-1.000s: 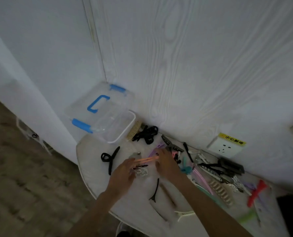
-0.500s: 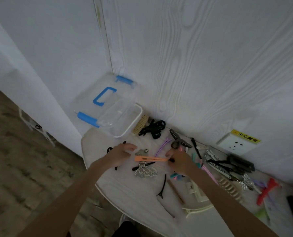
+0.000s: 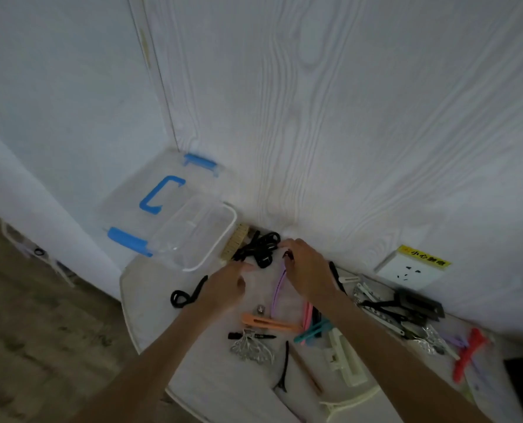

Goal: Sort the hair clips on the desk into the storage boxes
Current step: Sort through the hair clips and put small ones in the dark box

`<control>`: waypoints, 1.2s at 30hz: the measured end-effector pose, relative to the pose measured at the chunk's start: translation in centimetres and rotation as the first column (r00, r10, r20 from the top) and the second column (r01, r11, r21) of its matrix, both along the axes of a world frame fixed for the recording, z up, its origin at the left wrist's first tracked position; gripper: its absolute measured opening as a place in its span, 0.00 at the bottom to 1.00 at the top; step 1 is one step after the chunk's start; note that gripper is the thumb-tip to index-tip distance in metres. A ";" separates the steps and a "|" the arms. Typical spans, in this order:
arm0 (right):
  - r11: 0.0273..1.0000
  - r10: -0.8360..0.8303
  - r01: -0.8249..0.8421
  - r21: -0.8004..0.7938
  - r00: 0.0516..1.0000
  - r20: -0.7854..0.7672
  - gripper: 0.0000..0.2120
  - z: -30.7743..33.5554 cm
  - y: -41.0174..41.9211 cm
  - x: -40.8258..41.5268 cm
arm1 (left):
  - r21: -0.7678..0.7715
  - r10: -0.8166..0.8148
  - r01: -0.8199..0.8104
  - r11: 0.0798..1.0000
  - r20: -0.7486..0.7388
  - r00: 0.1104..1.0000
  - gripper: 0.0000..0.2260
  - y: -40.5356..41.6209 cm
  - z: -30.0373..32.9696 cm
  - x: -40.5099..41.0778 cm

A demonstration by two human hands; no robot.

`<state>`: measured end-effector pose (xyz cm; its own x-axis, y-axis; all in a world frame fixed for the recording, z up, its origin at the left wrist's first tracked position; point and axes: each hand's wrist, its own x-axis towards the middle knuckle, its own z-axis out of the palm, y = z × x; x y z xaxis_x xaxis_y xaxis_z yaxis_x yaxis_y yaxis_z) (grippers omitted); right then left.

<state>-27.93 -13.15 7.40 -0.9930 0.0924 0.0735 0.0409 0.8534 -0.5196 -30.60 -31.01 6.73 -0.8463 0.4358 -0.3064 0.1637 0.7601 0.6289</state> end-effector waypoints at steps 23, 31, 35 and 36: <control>0.995 0.059 -0.038 -0.095 0.970 0.235 0.15 -2.5 -2.3 -6.1 | -0.109 0.037 -0.105 0.988 -0.504 0.863 0.19 0.1 -0.1 -0.5; 0.993 0.119 -0.114 -0.034 0.947 0.299 0.13 -2.4 -0.8 -4.5 | 0.251 0.078 -0.120 0.960 0.171 0.982 0.11 0.1 -0.5 -0.2; 0.985 0.104 -0.136 0.104 0.959 0.265 0.14 -1.8 -0.6 -4.5 | 0.225 0.017 -0.040 0.974 0.102 0.995 0.12 -1.0 1.0 -0.9; 0.983 0.093 -0.125 0.137 0.971 0.221 0.15 -1.5 -0.9 -4.7 | 0.117 0.050 -0.046 0.992 -0.034 0.998 0.11 -1.3 1.3 -1.2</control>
